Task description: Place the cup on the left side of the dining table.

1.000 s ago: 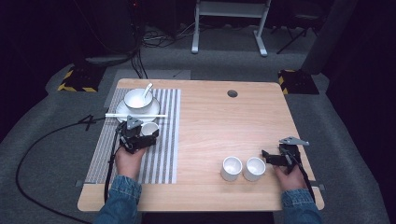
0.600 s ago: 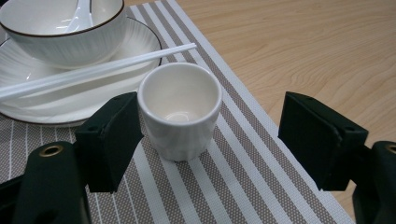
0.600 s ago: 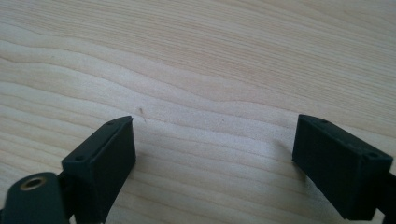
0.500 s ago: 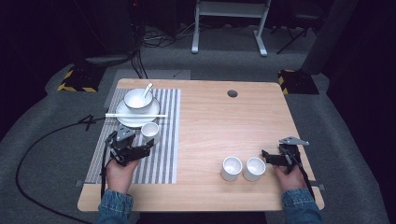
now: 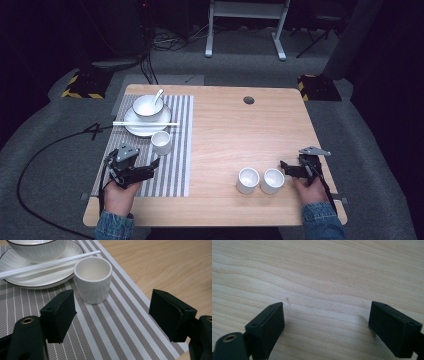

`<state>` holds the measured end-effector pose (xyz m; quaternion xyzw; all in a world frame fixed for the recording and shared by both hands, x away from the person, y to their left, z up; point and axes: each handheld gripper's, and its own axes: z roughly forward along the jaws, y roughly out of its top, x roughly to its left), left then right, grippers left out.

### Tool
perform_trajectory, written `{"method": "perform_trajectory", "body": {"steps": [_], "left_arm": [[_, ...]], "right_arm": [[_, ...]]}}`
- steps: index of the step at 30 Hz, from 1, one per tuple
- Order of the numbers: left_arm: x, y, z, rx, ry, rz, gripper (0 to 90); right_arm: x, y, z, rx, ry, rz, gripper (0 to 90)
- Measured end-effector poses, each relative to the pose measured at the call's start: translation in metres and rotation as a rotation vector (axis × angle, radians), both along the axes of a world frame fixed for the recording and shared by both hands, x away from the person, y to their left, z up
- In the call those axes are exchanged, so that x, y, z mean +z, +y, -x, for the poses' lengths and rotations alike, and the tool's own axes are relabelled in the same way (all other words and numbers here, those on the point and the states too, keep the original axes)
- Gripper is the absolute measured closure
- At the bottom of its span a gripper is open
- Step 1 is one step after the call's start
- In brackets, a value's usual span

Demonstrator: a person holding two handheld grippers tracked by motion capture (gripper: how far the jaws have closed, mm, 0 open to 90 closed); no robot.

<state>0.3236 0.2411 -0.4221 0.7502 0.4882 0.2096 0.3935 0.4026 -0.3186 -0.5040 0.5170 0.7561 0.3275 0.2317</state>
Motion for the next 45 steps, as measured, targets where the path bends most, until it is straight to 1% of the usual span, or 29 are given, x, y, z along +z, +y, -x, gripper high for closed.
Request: {"method": "perform_trajectory", "body": {"steps": [4,10,12,13,14,15,16,19,21,22,25,27,30,31,34,39,40,42,44,45], "left_arm": [[-0.001,0.002,0.005,-0.018,0.017,-0.017,21.5],[-0.007,0.007,0.01,-0.036,0.064,-0.036,21.5],[-0.012,0.009,0.012,-0.045,0.088,-0.058,21.4],[-0.016,0.01,0.014,-0.044,0.103,-0.08,21.2],[-0.018,0.011,0.015,-0.049,0.119,-0.088,21.1],[-0.018,0.011,0.015,-0.049,0.119,-0.088,21.1],[-0.02,0.012,0.016,-0.052,0.131,-0.09,21.1],[-0.026,0.016,0.019,-0.054,0.147,-0.1,21.1],[-0.029,0.016,0.022,-0.058,0.153,-0.103,21.0],[-0.032,0.017,0.023,-0.057,0.157,-0.113,20.9],[-0.035,0.018,0.026,-0.06,0.16,-0.118,20.7],[-0.039,0.019,0.027,-0.049,0.161,-0.109,20.2],[-0.044,0.019,0.03,-0.04,0.162,-0.12,19.9],[-0.046,0.019,0.031,-0.035,0.164,-0.116,19.8],[-0.052,0.021,0.032,-0.037,0.172,-0.111,19.7],[-0.06,0.023,0.034,-0.006,0.165,-0.109,18.7],[-0.062,0.023,0.034,-0.001,0.167,-0.113,18.6],[-0.067,0.023,0.033,0.017,0.175,-0.136,18.1],[-0.076,0.022,0.033,0.056,0.175,-0.156,16.3],[-0.076,0.022,0.033,0.056,0.175,-0.156,14.9]], "right_arm": [[0.0,0.0,0.0,0.0,0.0,0.0,13.1],[0.0,0.0,0.0,0.0,0.0,0.001,13.2],[0.0,0.0,0.0,0.0,0.0,0.001,13.2],[0.0,0.0,0.0,0.0,0.0,0.0,13.1],[0.0,0.0,0.0,0.0,0.0,0.0,13.2],[0.0,0.0,0.0,0.0,0.0,0.001,13.2],[0.0,0.0,0.0,0.0,0.0,0.001,13.2],[0.0,0.0,0.0,0.0,0.0,0.001,13.1],[0.0,0.0,0.0,0.0,0.0,0.001,13.2],[0.0,0.0,0.0,0.0,0.0,0.001,13.2],[0.0,0.0,0.0,-0.001,0.0,0.0,13.2],[0.0,0.0,0.0,-0.001,0.0,0.0,13.1],[0.0,0.0,0.0,0.0,0.0,0.0,13.1],[0.0,0.0,0.0,0.0,0.0,0.0,13.2],[0.0,0.0,0.0,0.0,0.0,0.001,13.1],[0.0,0.0,0.0,0.0,0.0,0.001,13.1],[0.0,0.0,0.0,0.0,0.0,0.0,13.1],[0.0,0.0,0.0,0.0,0.0,0.0,13.2],[0.0,0.0,0.0,0.0,0.0,0.001,13.2],[0.0,0.0,0.0,0.0,0.0,0.001,13.2]]}}
